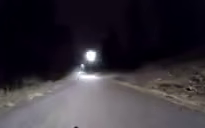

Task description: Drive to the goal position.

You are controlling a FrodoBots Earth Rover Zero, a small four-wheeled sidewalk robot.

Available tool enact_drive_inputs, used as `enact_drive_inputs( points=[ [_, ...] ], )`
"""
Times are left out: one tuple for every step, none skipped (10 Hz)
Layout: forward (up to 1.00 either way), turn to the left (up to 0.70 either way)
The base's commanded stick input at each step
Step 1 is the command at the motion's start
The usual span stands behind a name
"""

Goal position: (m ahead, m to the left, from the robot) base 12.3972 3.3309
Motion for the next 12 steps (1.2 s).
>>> enact_drive_inputs(
  points=[
    [0.7,0.03],
    [0.7,0.02],
    [0.7,0.03],
    [0.7,0.03],
    [0.7,0.03],
    [0.7,0.01],
    [0.7,-0.02],
    [0.7,-0.04],
    [0.7,-0.05],
    [0.7,-0.05],
    [0.7,-0.04],
    [0.7,-0.02]
  ],
)
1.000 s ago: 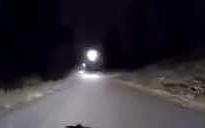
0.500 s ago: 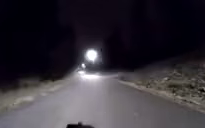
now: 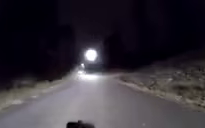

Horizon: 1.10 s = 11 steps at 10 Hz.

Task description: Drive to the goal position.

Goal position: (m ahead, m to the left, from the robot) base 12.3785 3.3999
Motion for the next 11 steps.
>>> enact_drive_inputs(
  points=[
    [0.7,-0.01],
    [0.7,0.0],
    [0.7,0.0],
    [0.7,0.0],
    [0.7,0.0],
    [0.7,0.0],
    [0.7,0.0],
    [0.7,0.0],
    [0.7,0.0],
    [0.7,0.0],
    [0.7,0.0]
  ],
)
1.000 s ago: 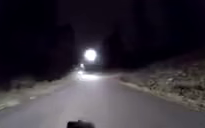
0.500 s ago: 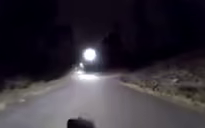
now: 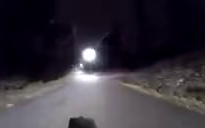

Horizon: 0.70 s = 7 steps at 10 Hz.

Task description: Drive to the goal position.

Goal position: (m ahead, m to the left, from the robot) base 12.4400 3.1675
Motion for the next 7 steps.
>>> enact_drive_inputs(
  points=[
    [0.7,0.0],
    [0.7,0.0],
    [0.7,0.02],
    [0.7,0.02],
    [0.7,0.03],
    [0.7,0.03],
    [0.7,0.03]
  ],
)
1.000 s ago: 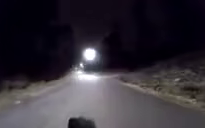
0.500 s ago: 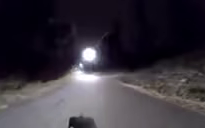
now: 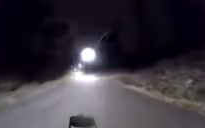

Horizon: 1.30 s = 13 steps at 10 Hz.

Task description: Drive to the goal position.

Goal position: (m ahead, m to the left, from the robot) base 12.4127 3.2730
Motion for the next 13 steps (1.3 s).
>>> enact_drive_inputs(
  points=[
    [0.7,0.03],
    [0.7,0.03],
    [0.7,0.03],
    [0.7,0.04],
    [0.7,0.05],
    [0.7,0.07],
    [0.7,0.07],
    [0.7,0.07],
    [0.7,0.07],
    [0.7,0.07],
    [0.7,0.07],
    [0.7,0.07],
    [0.7,0.07]
  ],
)
